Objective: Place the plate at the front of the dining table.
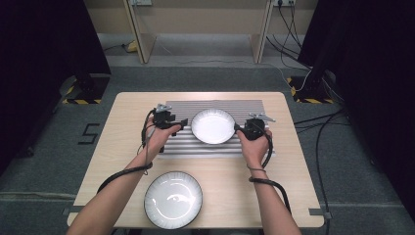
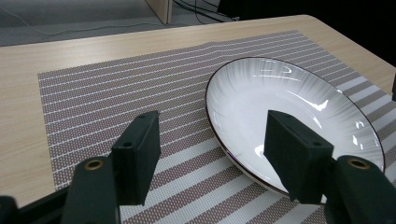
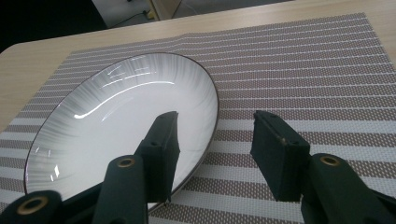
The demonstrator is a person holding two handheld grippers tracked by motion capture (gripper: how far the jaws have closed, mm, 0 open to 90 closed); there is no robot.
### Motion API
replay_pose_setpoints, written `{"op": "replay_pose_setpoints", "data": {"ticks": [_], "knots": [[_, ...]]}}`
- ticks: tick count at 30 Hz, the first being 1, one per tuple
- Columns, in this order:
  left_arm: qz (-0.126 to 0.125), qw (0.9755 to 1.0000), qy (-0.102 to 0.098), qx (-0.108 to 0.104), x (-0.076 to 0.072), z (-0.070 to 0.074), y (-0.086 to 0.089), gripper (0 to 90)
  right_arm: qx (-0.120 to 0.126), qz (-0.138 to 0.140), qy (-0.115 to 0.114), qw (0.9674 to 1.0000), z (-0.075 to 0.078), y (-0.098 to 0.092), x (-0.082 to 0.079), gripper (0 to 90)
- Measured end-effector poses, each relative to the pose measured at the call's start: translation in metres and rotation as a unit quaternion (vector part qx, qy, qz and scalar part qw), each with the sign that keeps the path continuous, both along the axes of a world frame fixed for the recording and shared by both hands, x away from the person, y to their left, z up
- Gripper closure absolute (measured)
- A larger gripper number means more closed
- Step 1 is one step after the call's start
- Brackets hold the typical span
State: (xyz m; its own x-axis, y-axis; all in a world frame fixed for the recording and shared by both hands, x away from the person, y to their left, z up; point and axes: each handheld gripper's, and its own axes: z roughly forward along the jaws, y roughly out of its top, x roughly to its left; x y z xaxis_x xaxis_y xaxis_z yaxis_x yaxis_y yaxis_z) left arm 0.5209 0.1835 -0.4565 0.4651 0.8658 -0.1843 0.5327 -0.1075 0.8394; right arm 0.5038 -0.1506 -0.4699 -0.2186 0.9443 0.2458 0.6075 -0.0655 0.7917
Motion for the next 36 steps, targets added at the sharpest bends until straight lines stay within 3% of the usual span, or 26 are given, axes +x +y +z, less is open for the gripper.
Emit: {"op": "replay_pose_setpoints", "data": {"ticks": [14, 36], "knots": [[-0.023, 0.9997, -0.003, 0.003, -0.020, 0.001, 0.005, 35.9, -0.001, 0.000, 0.007, 1.0000, 0.003, -0.012, -0.013, 48.5], [-0.023, 0.9995, -0.021, 0.008, -0.042, 0.005, 0.019, 36.3, -0.010, 0.005, 0.000, 0.9999, 0.011, -0.024, -0.030, 46.2]]}}
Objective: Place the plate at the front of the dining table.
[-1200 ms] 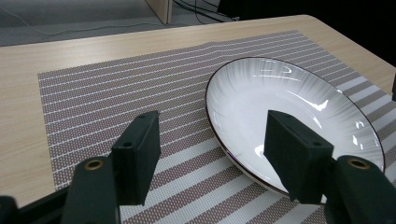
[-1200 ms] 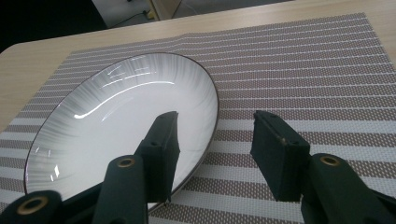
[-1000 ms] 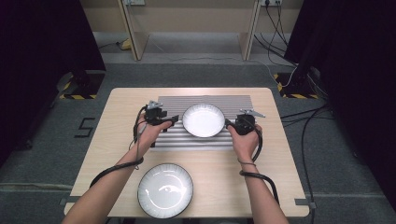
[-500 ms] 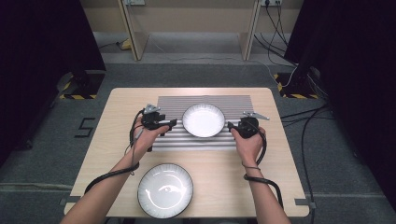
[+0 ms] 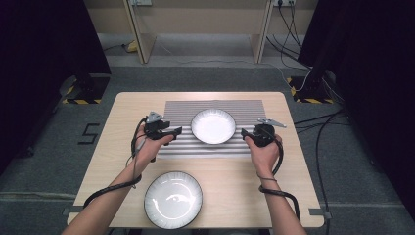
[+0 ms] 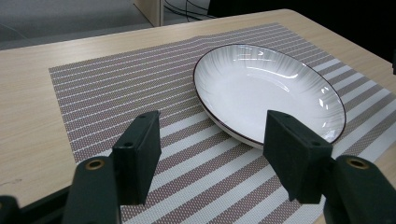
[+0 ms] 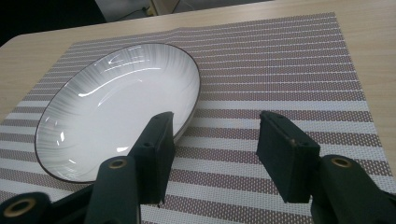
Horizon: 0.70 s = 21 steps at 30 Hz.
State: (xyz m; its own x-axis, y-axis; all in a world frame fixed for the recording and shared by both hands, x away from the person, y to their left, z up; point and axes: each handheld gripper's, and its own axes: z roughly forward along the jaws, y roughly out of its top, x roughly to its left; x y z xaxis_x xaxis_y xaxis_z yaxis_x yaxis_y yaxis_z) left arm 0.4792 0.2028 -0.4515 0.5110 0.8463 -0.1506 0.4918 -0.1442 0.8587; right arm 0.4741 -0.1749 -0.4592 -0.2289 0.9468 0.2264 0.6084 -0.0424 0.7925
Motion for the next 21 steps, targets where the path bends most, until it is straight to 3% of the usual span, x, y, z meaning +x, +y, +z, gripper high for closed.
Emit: {"op": "replay_pose_setpoints", "data": {"ticks": [21], "knots": [[0.003, 1.0000, -0.006, -0.003, -0.024, -0.001, 0.021, 36.2, -0.008, -0.011, -0.004, 0.9999, 0.006, -0.019, -0.020, 44.8]]}}
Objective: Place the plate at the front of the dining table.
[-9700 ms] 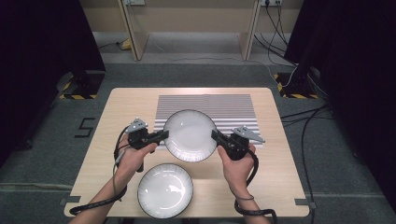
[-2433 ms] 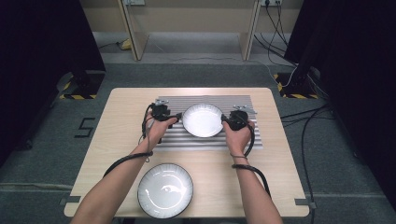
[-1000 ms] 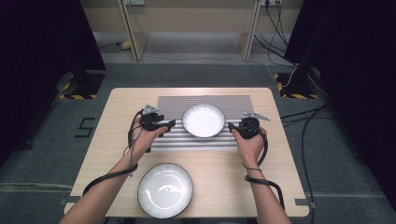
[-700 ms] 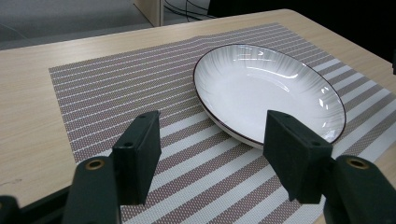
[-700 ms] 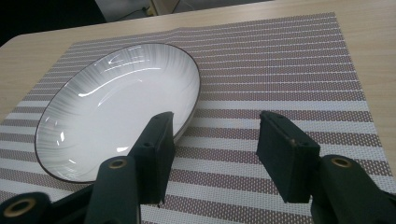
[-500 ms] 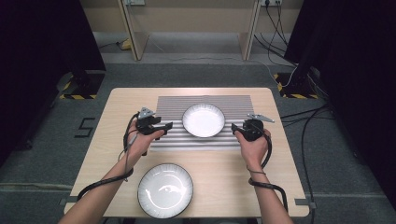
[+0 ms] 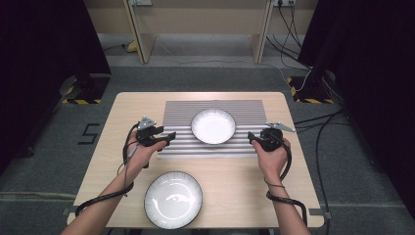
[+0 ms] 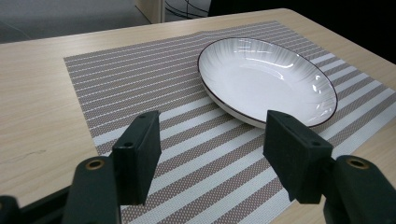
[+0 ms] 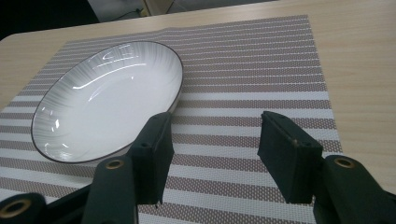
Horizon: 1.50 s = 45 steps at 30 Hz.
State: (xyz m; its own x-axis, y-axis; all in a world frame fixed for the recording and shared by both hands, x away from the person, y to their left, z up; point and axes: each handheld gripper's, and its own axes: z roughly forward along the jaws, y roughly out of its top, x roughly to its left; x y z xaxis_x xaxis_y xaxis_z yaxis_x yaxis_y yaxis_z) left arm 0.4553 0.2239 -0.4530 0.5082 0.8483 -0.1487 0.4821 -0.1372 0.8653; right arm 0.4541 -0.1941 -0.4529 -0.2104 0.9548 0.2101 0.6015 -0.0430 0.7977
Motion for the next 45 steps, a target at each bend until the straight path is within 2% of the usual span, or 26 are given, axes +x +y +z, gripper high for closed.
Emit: {"op": "replay_pose_setpoints", "data": {"ticks": [12, 20, 23, 45], "knots": [[-0.002, 1.0000, -0.002, -0.004, -0.017, 0.000, 0.015, 36.2, 0.000, -0.007, 0.002, 1.0000, -0.003, -0.012, -0.014, 44.3], [-0.003, 1.0000, -0.005, -0.001, -0.026, -0.001, 0.021, 36.2, -0.001, -0.011, -0.003, 0.9999, 0.000, -0.019, -0.023, 44.1], [-0.005, 0.9999, -0.009, 0.008, -0.030, -0.002, 0.022, 36.2, -0.003, -0.013, -0.003, 0.9999, 0.000, -0.021, -0.026, 44.0], [0.008, 0.9999, -0.007, -0.002, -0.056, -0.008, 0.044, 36.2, -0.004, -0.018, -0.011, 0.9998, -0.001, -0.037, -0.056, 43.5]]}}
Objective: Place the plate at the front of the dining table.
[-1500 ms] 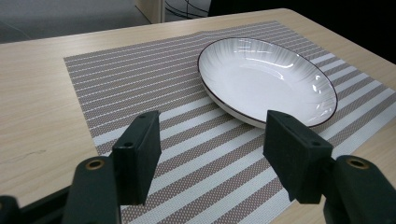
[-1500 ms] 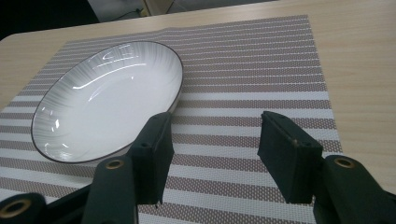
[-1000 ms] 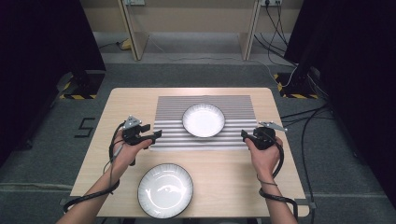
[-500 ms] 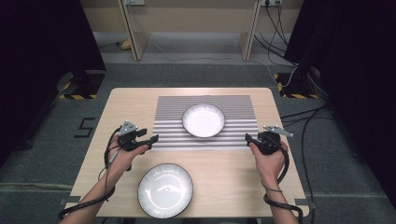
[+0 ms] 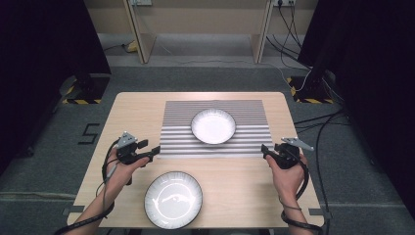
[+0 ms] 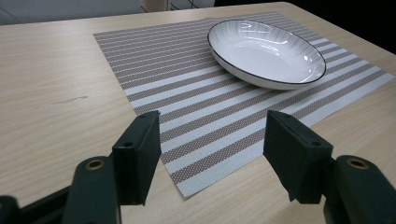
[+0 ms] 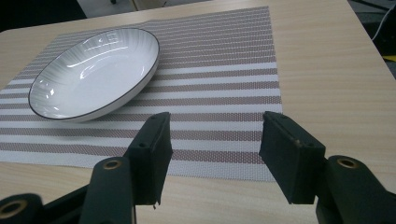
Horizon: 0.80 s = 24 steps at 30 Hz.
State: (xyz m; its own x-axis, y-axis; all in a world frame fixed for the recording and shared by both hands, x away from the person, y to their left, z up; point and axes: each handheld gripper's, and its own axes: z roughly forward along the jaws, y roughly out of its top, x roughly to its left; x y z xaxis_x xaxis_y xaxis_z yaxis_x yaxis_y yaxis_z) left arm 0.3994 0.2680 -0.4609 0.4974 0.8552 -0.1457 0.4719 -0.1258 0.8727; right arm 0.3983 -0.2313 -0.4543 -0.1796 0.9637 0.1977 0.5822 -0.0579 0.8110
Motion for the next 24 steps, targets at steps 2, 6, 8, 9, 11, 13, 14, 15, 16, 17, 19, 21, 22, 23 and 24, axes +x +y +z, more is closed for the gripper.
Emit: {"op": "replay_pose_setpoints", "data": {"ticks": [2, 6, 8, 9, 11, 13, 14, 15, 16, 17, 19, 21, 22, 23, 24], "knots": [[0.002, 1.0000, 0.000, -0.004, -0.002, 0.000, 0.002, 36.2, -0.001, -0.003, 0.000, 1.0000, 0.000, -0.002, -0.003, 43.5], [0.003, 1.0000, -0.002, -0.004, -0.007, -0.001, 0.006, 36.2, -0.002, -0.006, 0.002, 1.0000, -0.002, -0.006, -0.009, 43.4], [0.004, 1.0000, -0.001, -0.006, -0.009, -0.001, 0.008, 36.2, 0.000, -0.009, 0.001, 1.0000, -0.002, -0.008, -0.011, 43.4], [0.005, 1.0000, -0.001, -0.005, -0.011, -0.001, 0.009, 36.2, 0.001, -0.011, -0.001, 0.9999, -0.002, -0.009, -0.013, 43.4], [0.005, 1.0000, 0.002, -0.007, -0.013, -0.002, 0.011, 36.2, -0.001, -0.011, -0.002, 0.9999, -0.002, -0.012, -0.015, 43.4], [0.007, 1.0000, 0.001, -0.006, -0.015, -0.004, 0.012, 36.2, -0.001, -0.013, -0.002, 0.9999, -0.002, -0.013, -0.017, 43.4], [0.008, 0.9999, 0.002, -0.006, -0.016, -0.004, 0.013, 36.2, -0.001, -0.013, -0.002, 0.9999, -0.003, -0.014, -0.018, 43.4], [0.009, 0.9999, 0.001, -0.005, -0.017, -0.004, 0.013, 36.2, -0.001, -0.014, -0.001, 0.9999, -0.003, -0.014, -0.019, 43.4], [0.008, 1.0000, 0.000, -0.001, -0.018, -0.005, 0.014, 36.2, -0.002, -0.013, -0.001, 0.9999, -0.004, -0.015, -0.021, 43.4], [0.008, 1.0000, 0.001, -0.003, -0.019, -0.006, 0.014, 36.2, -0.002, -0.015, 0.000, 0.9999, -0.004, -0.015, -0.022, 43.4], [0.007, 1.0000, 0.002, -0.003, -0.021, -0.006, 0.015, 36.2, -0.003, -0.019, -0.001, 0.9998, -0.006, -0.017, -0.025, 43.4], [0.008, 1.0000, 0.002, -0.003, -0.023, -0.007, 0.017, 36.2, -0.005, -0.022, -0.001, 0.9998, -0.008, -0.019, -0.027, 43.4], [0.008, 0.9999, 0.003, -0.005, -0.024, -0.007, 0.017, 36.2, -0.006, -0.022, -0.001, 0.9997, -0.008, -0.020, -0.028, 43.4], [0.009, 0.9999, 0.002, -0.005, -0.025, -0.007, 0.018, 36.2, -0.005, -0.024, -0.001, 0.9997, -0.009, -0.021, -0.030, 43.4], [0.009, 0.9999, 0.002, -0.005, -0.025, -0.008, 0.019, 36.2, -0.006, -0.027, 0.000, 0.9996, -0.010, -0.022, -0.031, 43.4]]}}
